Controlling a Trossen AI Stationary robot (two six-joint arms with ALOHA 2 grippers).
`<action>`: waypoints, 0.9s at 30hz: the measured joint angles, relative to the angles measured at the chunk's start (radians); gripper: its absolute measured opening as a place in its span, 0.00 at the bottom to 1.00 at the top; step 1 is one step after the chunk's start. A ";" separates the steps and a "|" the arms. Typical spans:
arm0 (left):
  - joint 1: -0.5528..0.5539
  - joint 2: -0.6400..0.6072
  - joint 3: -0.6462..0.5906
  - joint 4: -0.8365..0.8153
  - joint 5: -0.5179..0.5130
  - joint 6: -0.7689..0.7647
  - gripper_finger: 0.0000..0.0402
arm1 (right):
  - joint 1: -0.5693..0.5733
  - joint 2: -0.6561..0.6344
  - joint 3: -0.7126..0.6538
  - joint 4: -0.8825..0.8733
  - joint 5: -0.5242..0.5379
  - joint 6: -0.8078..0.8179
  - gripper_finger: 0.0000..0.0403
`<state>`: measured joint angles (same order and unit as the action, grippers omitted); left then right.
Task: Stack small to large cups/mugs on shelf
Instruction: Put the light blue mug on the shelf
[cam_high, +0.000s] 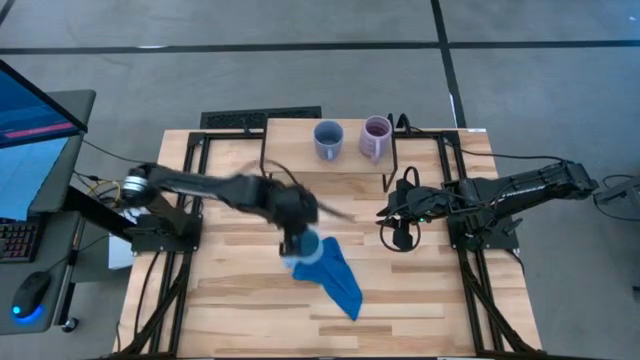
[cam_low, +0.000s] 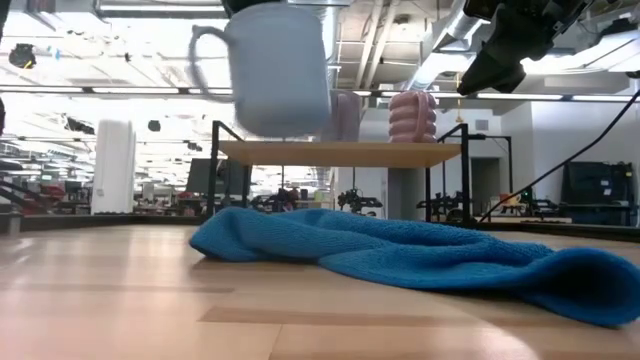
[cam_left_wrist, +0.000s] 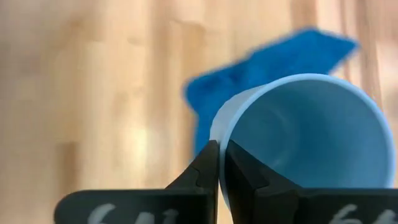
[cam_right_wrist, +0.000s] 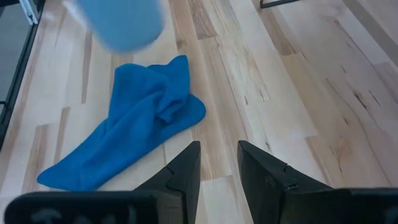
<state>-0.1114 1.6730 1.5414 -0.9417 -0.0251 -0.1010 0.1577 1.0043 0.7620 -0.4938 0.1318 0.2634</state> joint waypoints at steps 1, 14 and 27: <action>0.019 -0.035 0.000 -0.011 -0.014 -0.018 0.00 | 0.000 0.000 0.000 0.000 0.000 0.000 0.32; 0.380 -0.293 0.022 -0.078 -0.141 -0.097 0.00 | -0.001 0.000 0.000 0.000 0.000 0.000 0.32; 0.609 -0.057 0.357 -0.359 -0.133 -0.053 0.00 | -0.001 0.000 0.000 0.004 0.000 0.025 0.32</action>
<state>0.4978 1.6161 1.8986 -1.3012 -0.1576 -0.1539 0.1570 1.0042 0.7621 -0.4895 0.1318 0.2884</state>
